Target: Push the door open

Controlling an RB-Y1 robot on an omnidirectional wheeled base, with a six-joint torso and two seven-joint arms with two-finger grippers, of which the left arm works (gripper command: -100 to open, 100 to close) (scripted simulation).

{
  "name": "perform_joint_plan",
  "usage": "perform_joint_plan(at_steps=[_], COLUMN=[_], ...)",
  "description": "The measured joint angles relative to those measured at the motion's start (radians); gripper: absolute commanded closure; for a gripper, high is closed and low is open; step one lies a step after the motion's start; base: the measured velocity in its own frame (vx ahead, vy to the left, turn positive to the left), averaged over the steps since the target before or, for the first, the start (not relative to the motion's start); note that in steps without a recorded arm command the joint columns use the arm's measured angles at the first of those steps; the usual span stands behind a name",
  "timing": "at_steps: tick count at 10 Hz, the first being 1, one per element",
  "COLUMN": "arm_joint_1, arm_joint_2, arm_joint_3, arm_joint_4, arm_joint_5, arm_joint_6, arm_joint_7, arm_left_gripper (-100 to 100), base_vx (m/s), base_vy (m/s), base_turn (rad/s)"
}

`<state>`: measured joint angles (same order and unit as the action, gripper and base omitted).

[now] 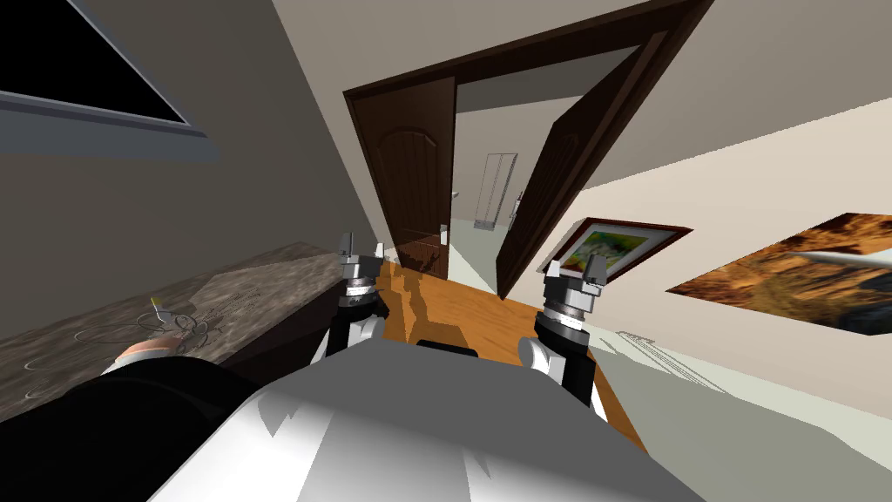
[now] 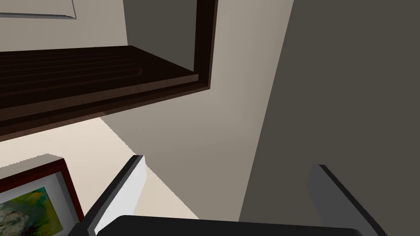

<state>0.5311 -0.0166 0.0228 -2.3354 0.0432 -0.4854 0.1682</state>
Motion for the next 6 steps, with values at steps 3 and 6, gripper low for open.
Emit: perform_joint_plan(at_steps=[3, 6], arm_joint_1=[-0.031, -0.074], arm_joint_2=[0.011, 0.021], arm_joint_3=[-0.001, -0.005], arm_joint_4=[0.051, 0.129], arm_joint_5=[0.004, 0.006], arm_joint_6=[0.004, -0.003], arm_joint_7=[-0.004, -0.012], arm_left_gripper=[-100, -100], base_vx=[0.065, 0.074], base_vy=[0.018, 0.017], base_turn=[-0.016, -0.021])
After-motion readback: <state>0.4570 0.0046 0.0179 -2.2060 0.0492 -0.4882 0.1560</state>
